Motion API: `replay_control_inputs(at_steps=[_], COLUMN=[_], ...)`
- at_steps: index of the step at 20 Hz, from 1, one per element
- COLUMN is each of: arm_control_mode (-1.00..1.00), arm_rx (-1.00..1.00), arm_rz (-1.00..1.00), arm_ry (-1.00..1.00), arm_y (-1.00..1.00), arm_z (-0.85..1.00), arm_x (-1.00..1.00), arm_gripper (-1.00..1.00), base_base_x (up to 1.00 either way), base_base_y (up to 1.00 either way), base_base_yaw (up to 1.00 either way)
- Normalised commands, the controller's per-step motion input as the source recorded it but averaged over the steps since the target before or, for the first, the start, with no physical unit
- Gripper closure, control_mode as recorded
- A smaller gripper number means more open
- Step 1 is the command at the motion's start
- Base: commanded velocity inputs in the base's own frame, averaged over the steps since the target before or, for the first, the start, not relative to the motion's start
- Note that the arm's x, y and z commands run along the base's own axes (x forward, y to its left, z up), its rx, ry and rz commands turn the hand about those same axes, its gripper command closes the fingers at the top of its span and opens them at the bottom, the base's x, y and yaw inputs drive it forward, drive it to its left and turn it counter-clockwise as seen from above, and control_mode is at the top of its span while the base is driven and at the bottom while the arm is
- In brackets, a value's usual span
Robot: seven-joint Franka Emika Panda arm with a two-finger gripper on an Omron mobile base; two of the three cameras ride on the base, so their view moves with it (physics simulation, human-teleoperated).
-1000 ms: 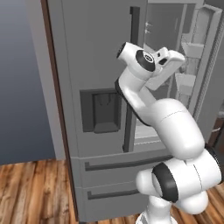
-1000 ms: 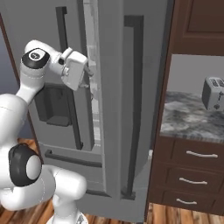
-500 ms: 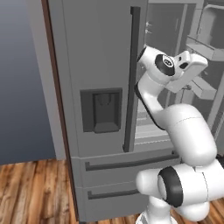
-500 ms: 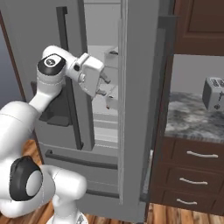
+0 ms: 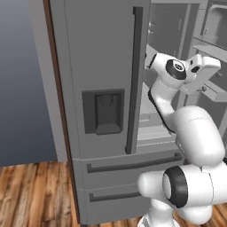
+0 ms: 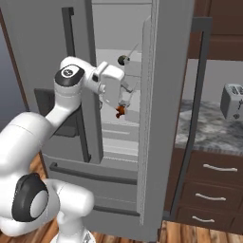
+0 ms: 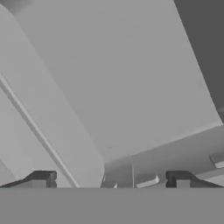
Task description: Gather the broccoli and squash from the fridge and place them on a tray on the dining counter. Then gather the chicken drumsticks from the fridge and place them on the other tray.
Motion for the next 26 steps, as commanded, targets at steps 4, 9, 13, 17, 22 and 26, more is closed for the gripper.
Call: replay_control_inputs(at_steps=[4, 9, 13, 17, 22, 26], arm_control_mode=[-1.0, -1.0, -1.0, -1.0, -1.0, -1.0], arm_rx=[0.0, 0.07, 0.15, 0.29, 0.33, 0.3], arm_rz=[0.05, 0.03, 0.02, 0.11, 0.31, 0.32], arm_ry=[-0.03, -0.12, -0.2, -0.27, -0.17, -0.06], arm_y=[0.17, 0.91, 1.0, 0.85, 0.67, 0.35], arm_z=[-0.01, -0.12, -0.06, -0.08, -0.02, 0.17], arm_x=[-0.33, -0.36, -0.14, -0.02, 0.0, 0.09], arm_gripper=[-1.0, -1.0, -1.0, -1.0, -1.0, -1.0], base_base_x=[0.0, 0.0, 0.0, 0.0, 0.0, 0.0], base_base_y=[0.0, 0.0, 0.0, 0.0, 0.0, 0.0], base_base_yaw=[0.0, 0.0, 0.0, 0.0, 0.0, 0.0])
